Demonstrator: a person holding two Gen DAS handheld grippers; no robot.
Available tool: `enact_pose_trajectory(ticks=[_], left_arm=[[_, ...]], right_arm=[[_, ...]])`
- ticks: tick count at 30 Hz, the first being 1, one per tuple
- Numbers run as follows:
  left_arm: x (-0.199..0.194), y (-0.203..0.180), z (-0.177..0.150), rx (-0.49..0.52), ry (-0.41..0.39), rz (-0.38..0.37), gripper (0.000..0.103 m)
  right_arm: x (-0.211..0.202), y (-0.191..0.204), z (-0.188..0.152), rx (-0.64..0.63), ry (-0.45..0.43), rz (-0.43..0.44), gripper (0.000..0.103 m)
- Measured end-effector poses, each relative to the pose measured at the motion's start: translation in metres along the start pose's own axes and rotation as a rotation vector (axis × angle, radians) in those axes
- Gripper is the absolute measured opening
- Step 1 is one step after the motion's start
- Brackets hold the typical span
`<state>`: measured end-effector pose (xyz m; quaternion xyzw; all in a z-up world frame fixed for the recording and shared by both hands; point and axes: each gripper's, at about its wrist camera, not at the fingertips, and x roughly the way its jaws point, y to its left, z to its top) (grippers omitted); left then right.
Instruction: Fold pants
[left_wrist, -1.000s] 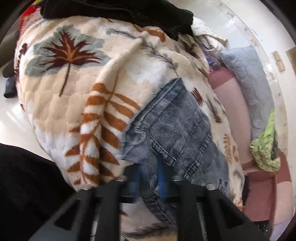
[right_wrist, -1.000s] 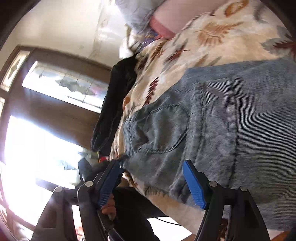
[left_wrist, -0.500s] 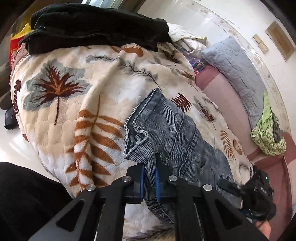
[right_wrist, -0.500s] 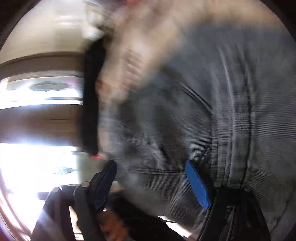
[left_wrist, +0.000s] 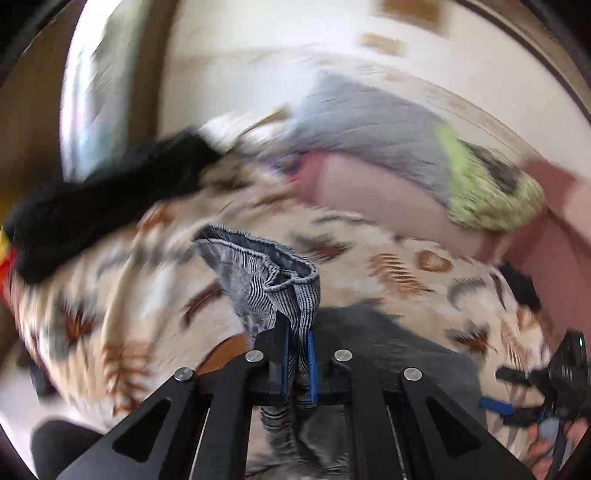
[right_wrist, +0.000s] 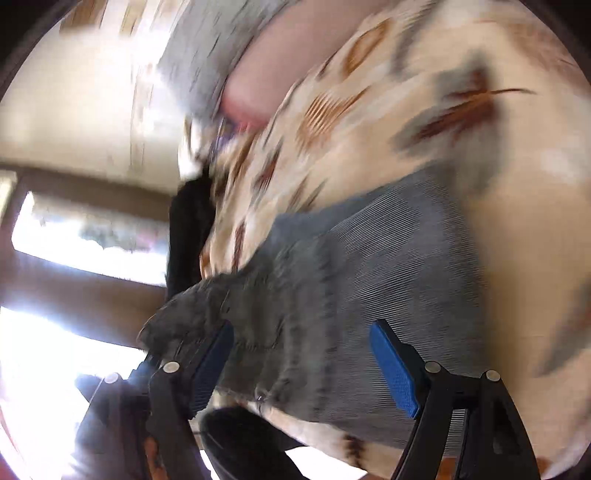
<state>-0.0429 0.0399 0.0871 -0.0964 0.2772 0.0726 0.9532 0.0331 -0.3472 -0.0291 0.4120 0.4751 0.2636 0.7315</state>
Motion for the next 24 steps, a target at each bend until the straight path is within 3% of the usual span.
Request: enact_pose_trajectory(ticks=[3, 6, 9, 11, 12, 13, 16, 18, 20, 22, 24], left_arm=[[-0.018, -0.069, -0.009, 0.182, -0.05, -0.074, 0.008], [-0.022, -0.131, -0.036, 0.315, -0.028, -0.182, 0.008], [0.007, -0.183, -0.082, 0.44, 0.108, -0.26, 0.011], [0.05, -0.207, -0.124, 0.538, 0.329, -0.304, 0.014], [0.065, -0.21, -0.137, 0.556, 0.409, -0.284, 0.014], [0.062, -0.206, -0.137, 0.537, 0.382, -0.296, 0.014], [0.039, -0.191, -0.107, 0.453, 0.362, -0.381, 0.038], [0.015, -0.171, -0.078, 0.385, 0.287, -0.42, 0.057], [-0.011, -0.141, -0.051, 0.311, 0.159, -0.402, 0.077], [-0.025, -0.106, -0.031, 0.224, 0.064, -0.345, 0.082], [-0.013, -0.079, -0.022, 0.196, 0.053, -0.228, 0.082]], right_arm=[[-0.037, -0.036, 0.009, 0.115, -0.127, 0.063, 0.079], [-0.068, -0.057, 0.014, 0.179, -0.238, 0.109, 0.079], [-0.079, -0.074, 0.015, 0.227, -0.277, 0.126, 0.079], [-0.078, -0.082, 0.017, 0.245, -0.264, 0.125, 0.08], [-0.083, -0.084, 0.015, 0.244, -0.254, 0.126, 0.08], [-0.082, -0.084, 0.015, 0.236, -0.242, 0.125, 0.08], [-0.092, -0.082, 0.013, 0.192, -0.236, 0.101, 0.08], [-0.091, -0.078, 0.011, 0.152, -0.234, 0.074, 0.08], [-0.092, -0.072, 0.007, 0.114, -0.229, 0.061, 0.08], [-0.085, -0.064, 0.003, 0.083, -0.189, 0.067, 0.08], [-0.073, -0.054, -0.004, 0.067, -0.138, 0.088, 0.08]])
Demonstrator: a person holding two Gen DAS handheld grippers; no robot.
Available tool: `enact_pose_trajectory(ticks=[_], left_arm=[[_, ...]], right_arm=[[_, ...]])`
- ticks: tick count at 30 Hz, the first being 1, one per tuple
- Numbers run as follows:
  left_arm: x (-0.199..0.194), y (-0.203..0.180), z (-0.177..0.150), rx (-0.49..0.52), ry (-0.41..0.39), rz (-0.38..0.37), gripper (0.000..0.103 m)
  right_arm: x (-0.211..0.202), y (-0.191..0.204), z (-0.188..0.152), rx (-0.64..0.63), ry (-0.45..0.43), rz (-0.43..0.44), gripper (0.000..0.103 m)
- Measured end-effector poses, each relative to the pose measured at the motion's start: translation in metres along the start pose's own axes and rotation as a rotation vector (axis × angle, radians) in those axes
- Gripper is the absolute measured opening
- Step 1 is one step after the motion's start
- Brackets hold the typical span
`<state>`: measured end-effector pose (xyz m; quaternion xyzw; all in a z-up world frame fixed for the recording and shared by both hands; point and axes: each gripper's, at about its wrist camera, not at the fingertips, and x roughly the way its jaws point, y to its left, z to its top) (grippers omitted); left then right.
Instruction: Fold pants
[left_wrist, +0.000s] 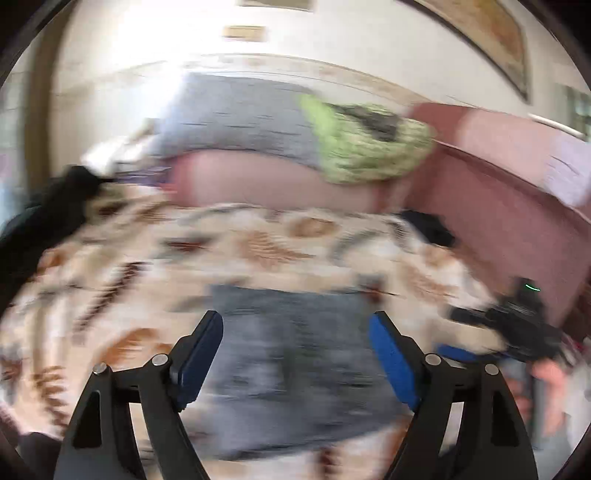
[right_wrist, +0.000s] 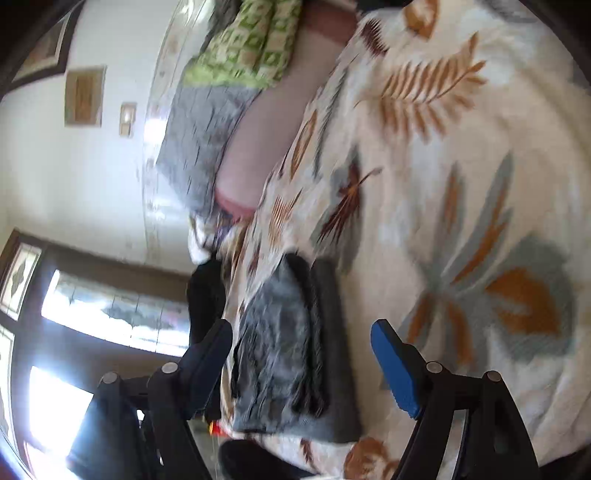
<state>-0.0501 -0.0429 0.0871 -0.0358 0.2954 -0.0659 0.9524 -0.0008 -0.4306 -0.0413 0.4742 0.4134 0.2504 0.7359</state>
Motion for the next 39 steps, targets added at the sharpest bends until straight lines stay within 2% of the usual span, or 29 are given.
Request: enact_pose_trajectory(ticks=[1, 4, 5, 6, 7, 9, 11, 16, 18, 19, 20, 21, 22, 24, 28, 29, 31, 32, 33, 34, 35, 36, 37, 38, 39], left_arm=[[0.008, 0.016, -0.003, -0.024, 0.029, 0.062, 0.082], [0.039, 0.045, -0.021, -0.054, 0.149, 0.128, 0.082], [0.054, 0.05, -0.029, -0.053, 0.206, 0.137, 0.082], [0.068, 0.053, -0.039, -0.049, 0.26, 0.113, 0.082], [0.073, 0.053, -0.045, -0.055, 0.277, 0.104, 0.082], [0.08, 0.05, -0.054, -0.066, 0.268, 0.089, 0.082], [0.08, 0.046, -0.057, -0.064, 0.245, 0.063, 0.082], [0.088, 0.043, -0.063, -0.058, 0.233, 0.055, 0.082], [0.09, 0.048, -0.064, -0.082, 0.236, 0.031, 0.083], [0.089, 0.052, -0.067, -0.09, 0.239, 0.027, 0.084], [0.091, 0.054, -0.068, -0.098, 0.239, 0.019, 0.084], [0.093, 0.054, -0.069, -0.098, 0.236, 0.017, 0.085], [0.094, 0.054, -0.07, -0.096, 0.237, 0.015, 0.085], [0.094, 0.054, -0.071, -0.093, 0.232, 0.011, 0.085], [0.083, 0.058, -0.064, -0.122, 0.216, -0.01, 0.085], [0.076, 0.058, -0.06, -0.127, 0.196, -0.02, 0.085], [0.057, 0.053, -0.052, -0.101, 0.106, 0.021, 0.085], [0.053, 0.05, -0.05, -0.079, 0.073, 0.052, 0.085], [0.055, 0.047, -0.051, -0.061, 0.069, 0.072, 0.085], [0.068, 0.04, -0.055, -0.018, 0.13, 0.092, 0.085], [0.086, 0.033, -0.064, 0.035, 0.226, 0.079, 0.085], [0.099, 0.027, -0.074, 0.092, 0.279, 0.104, 0.085], [0.101, 0.025, -0.079, 0.116, 0.269, 0.121, 0.087], [0.097, 0.026, -0.081, 0.115, 0.223, 0.12, 0.087], [0.097, 0.027, -0.079, 0.109, 0.237, 0.119, 0.087]], right_arm=[[0.007, 0.004, -0.006, -0.006, 0.031, 0.013, 0.08], [0.024, 0.018, -0.038, -0.008, 0.138, 0.046, 0.08], [0.027, 0.02, -0.047, 0.004, 0.151, 0.058, 0.08], [0.031, 0.023, -0.054, 0.014, 0.166, 0.077, 0.08], [0.036, 0.025, -0.059, 0.02, 0.181, 0.087, 0.08], [0.049, 0.024, -0.064, 0.047, 0.189, 0.05, 0.08], [0.059, 0.016, -0.066, 0.091, 0.178, -0.043, 0.08], [0.076, 0.007, -0.065, 0.136, 0.14, -0.114, 0.08], [0.082, 0.014, -0.062, 0.108, 0.131, -0.155, 0.08], [0.087, 0.019, -0.06, 0.077, 0.126, -0.196, 0.073], [0.09, 0.021, -0.058, 0.06, 0.127, -0.241, 0.059], [0.096, 0.02, -0.057, 0.05, 0.136, -0.288, 0.025], [0.1, 0.019, -0.057, 0.049, 0.145, -0.301, 0.015], [0.094, 0.036, -0.061, -0.018, 0.12, -0.334, 0.012], [0.063, 0.091, -0.078, -0.159, 0.014, -0.339, 0.012], [0.058, 0.095, -0.081, -0.173, -0.006, -0.351, 0.012], [0.055, 0.088, -0.087, -0.191, -0.042, -0.423, 0.012], [0.064, 0.071, -0.086, -0.201, -0.027, -0.478, 0.014], [0.07, 0.053, -0.082, -0.178, 0.0, -0.479, 0.017], [0.078, 0.031, -0.08, -0.111, 0.034, -0.458, 0.023], [0.077, 0.013, -0.078, -0.03, 0.034, -0.388, 0.023], [0.071, 0.011, -0.076, 0.0, 0.019, -0.346, 0.025], [0.066, 0.016, -0.074, -0.012, 0.028, -0.343, 0.033], [0.06, 0.024, -0.073, -0.048, 0.021, -0.36, 0.038], [0.055, 0.032, -0.073, -0.08, 0.008, -0.39, 0.047]])
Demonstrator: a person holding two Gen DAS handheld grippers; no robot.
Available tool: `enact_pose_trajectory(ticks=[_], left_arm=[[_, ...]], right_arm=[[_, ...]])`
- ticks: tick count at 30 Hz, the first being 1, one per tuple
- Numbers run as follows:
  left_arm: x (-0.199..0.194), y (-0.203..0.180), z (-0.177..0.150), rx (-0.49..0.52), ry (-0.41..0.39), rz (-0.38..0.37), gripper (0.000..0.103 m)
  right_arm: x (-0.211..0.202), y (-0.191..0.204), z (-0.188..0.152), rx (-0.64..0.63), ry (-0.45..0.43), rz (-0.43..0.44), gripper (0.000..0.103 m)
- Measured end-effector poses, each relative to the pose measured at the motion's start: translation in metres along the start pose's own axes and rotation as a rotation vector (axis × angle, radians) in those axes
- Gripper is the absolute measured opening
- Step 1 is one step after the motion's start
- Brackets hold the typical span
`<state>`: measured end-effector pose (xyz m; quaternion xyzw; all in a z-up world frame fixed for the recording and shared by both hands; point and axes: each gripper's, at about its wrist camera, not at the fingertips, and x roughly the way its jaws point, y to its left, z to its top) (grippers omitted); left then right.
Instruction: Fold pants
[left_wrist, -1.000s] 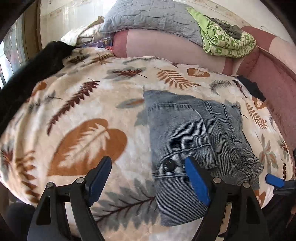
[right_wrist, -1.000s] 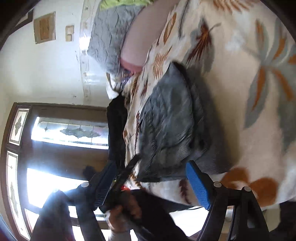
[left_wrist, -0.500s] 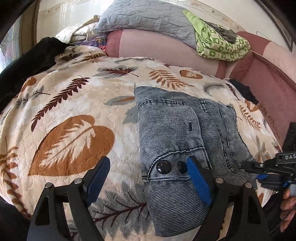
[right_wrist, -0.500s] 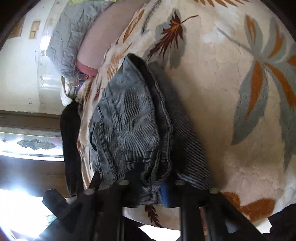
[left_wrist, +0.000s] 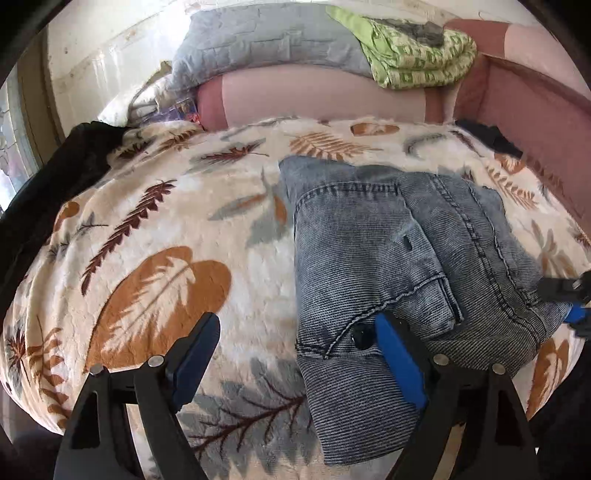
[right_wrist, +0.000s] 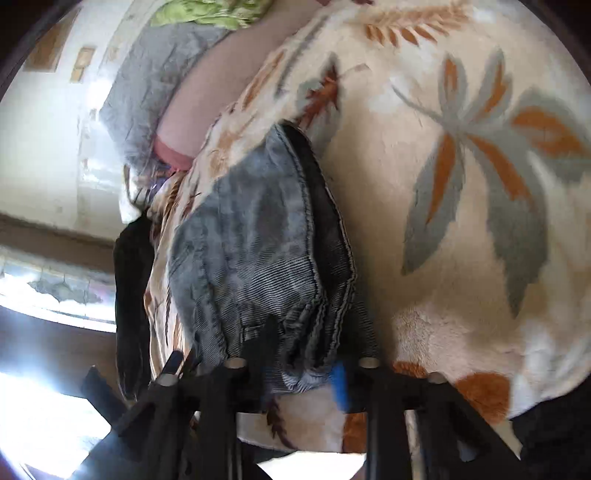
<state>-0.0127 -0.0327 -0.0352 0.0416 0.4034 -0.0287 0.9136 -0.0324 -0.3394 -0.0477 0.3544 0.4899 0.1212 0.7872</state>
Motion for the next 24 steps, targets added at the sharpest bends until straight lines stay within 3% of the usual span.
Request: enact_pose_trajectory(ticks=[2, 5, 8, 11, 12, 15, 16, 18, 22, 24], left_arm=[[0.002, 0.002, 0.002, -0.007, 0.01, -0.007, 0.088], [0.002, 0.004, 0.0, -0.02, -0.001, -0.01, 0.088], [-0.001, 0.003, -0.001, -0.022, -0.005, -0.006, 0.088], [-0.018, 0.013, 0.004, -0.095, -0.021, -0.055, 0.087], [-0.027, 0.017, 0.007, -0.127, -0.048, -0.082, 0.087], [-0.051, 0.017, 0.011, -0.133, -0.148, -0.149, 0.087], [-0.048, 0.01, 0.011, -0.101, -0.138, -0.145, 0.087], [-0.012, -0.011, 0.002, 0.007, 0.031, -0.089, 0.087], [-0.003, -0.002, -0.002, -0.055, 0.048, -0.132, 0.088], [-0.002, -0.002, -0.002, -0.046, 0.045, -0.136, 0.088]], right_arm=[[-0.026, 0.009, 0.002, -0.05, -0.071, -0.055, 0.051], [-0.053, 0.03, 0.006, -0.069, -0.133, 0.054, 0.05], [-0.031, 0.05, 0.005, -0.119, -0.036, 0.204, 0.057], [0.031, 0.017, 0.004, -0.041, 0.147, 0.103, 0.056], [0.041, 0.001, 0.0, 0.011, 0.148, 0.127, 0.044], [0.029, 0.001, 0.005, 0.006, 0.143, 0.152, 0.043], [0.026, 0.004, 0.009, -0.005, 0.151, 0.126, 0.044], [0.02, 0.029, 0.02, -0.065, 0.126, 0.1, 0.046], [0.01, 0.077, 0.056, -0.153, 0.062, 0.143, 0.057], [0.024, 0.099, 0.072, -0.182, 0.079, 0.166, 0.059]])
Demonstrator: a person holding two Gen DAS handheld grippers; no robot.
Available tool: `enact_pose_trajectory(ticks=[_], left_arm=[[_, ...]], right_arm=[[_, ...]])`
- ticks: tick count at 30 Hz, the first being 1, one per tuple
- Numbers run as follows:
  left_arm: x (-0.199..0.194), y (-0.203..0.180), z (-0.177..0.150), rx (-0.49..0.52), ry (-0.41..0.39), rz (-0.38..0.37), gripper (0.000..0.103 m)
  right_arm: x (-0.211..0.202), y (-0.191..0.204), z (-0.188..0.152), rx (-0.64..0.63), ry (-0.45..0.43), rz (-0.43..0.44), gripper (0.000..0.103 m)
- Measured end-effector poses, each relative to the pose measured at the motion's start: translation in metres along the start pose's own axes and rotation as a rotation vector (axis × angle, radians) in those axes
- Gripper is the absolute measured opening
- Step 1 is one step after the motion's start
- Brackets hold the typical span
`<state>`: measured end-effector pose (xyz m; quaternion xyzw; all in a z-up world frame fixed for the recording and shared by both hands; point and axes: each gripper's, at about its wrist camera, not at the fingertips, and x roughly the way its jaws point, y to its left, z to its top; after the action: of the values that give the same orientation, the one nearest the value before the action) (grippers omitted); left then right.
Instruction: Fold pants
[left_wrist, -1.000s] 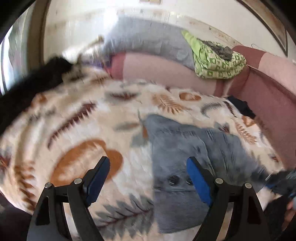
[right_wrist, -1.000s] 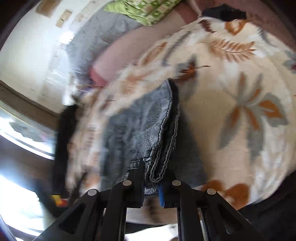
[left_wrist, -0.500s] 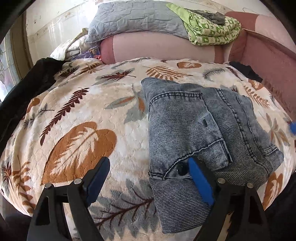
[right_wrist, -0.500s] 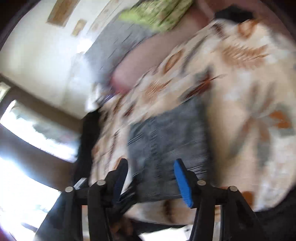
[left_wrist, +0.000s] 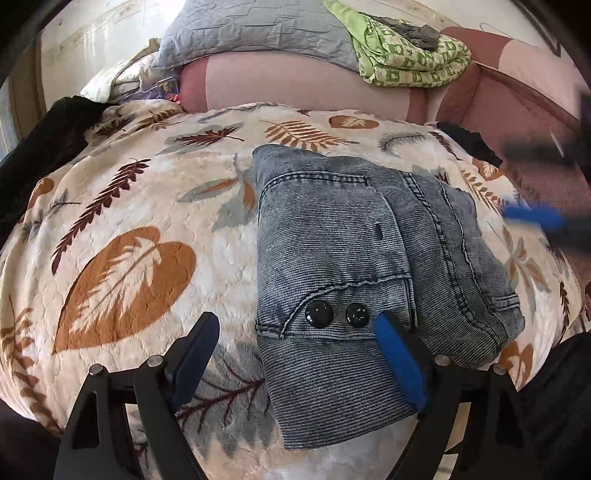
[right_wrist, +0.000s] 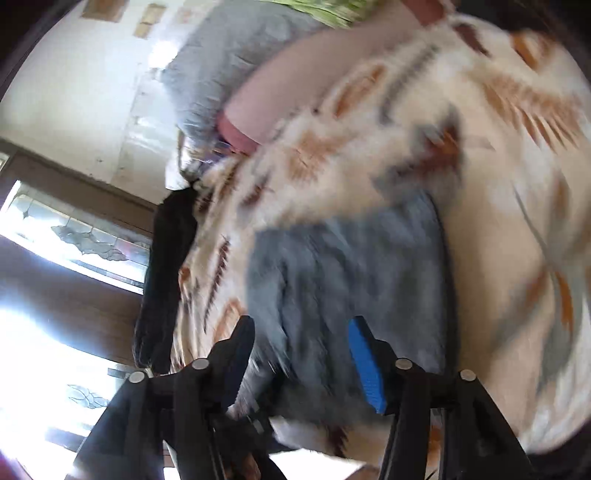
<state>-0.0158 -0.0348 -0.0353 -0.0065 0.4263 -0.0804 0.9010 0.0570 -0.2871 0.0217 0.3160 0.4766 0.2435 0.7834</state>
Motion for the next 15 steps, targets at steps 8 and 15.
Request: enact_pose_trajectory(ticks=[8, 15], left_arm=[[0.003, 0.002, 0.0, -0.026, 0.006, -0.024, 0.088], [0.002, 0.005, -0.002, -0.042, 0.008, -0.041, 0.088]], right_arm=[[0.094, -0.024, 0.03, -0.011, 0.168, -0.206, 0.064], [0.044, 0.012, 0.002, -0.108, 0.12, -0.217, 0.065]])
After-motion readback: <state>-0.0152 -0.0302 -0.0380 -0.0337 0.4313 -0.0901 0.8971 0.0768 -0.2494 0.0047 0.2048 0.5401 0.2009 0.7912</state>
